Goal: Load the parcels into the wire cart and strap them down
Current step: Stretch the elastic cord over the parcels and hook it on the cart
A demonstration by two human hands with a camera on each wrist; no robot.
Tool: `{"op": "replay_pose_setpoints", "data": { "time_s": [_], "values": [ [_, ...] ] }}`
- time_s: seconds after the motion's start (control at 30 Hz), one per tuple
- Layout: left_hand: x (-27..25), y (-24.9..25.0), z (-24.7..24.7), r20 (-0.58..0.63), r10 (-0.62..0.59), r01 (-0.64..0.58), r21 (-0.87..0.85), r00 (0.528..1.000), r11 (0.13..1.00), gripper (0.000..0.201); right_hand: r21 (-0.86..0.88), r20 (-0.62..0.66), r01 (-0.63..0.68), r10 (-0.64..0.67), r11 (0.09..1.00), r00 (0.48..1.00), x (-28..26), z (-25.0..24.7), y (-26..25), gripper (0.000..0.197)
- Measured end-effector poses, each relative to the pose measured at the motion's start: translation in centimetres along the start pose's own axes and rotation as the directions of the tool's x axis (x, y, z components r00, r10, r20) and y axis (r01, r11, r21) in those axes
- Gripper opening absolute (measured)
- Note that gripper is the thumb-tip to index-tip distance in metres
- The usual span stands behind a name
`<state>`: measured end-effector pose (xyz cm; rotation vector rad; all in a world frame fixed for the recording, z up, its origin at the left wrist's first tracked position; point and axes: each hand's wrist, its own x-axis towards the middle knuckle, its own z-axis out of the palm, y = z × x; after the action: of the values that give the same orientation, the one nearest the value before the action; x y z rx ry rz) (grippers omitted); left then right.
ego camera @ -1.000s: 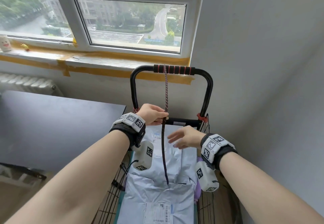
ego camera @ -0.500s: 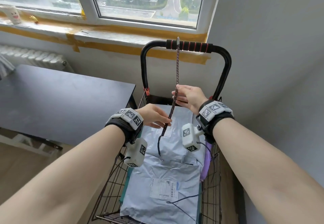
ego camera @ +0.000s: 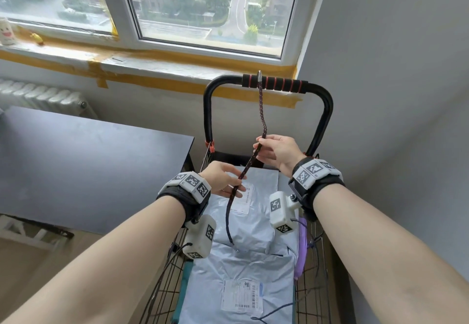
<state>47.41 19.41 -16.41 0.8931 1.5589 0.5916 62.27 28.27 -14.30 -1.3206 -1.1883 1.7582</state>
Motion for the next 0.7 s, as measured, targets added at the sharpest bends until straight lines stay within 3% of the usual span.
{"op": "replay_pose_setpoints", "data": {
  "time_s": [0.13, 0.3, 0.5, 0.7],
  "values": [
    [0.3, 0.4, -0.7, 0.082, -0.041, 0.034, 0.084, 0.996, 0.996, 0.011, 0.035, -0.039, 0.034, -0.033, 0.999, 0.999, 1.5, 1.1, -2.2, 0.006],
    [1.7, 1.1, -1.8, 0.071, -0.081, 0.074, 0.093, 0.994, 0.993, 0.016, 0.049, -0.055, 0.105, -0.102, 0.993, 0.993, 4.0, 1.6, -4.4, 0.012],
    [3.9, 5.0, -3.7, -0.131, 0.061, -0.075, -0.100, 0.989, 0.992, 0.021, 0.045, -0.036, 0.187, -0.185, 0.981, 0.982, 6.7, 1.4, -6.6, 0.020],
    [6.6, 9.8, -5.0, -0.244, 0.105, -0.133, -0.099, 0.964, 0.986, 0.030, 0.032, -0.095, 0.227, -0.224, 0.973, 0.970, 10.3, 1.2, -8.6, 0.029]
  ]
}}
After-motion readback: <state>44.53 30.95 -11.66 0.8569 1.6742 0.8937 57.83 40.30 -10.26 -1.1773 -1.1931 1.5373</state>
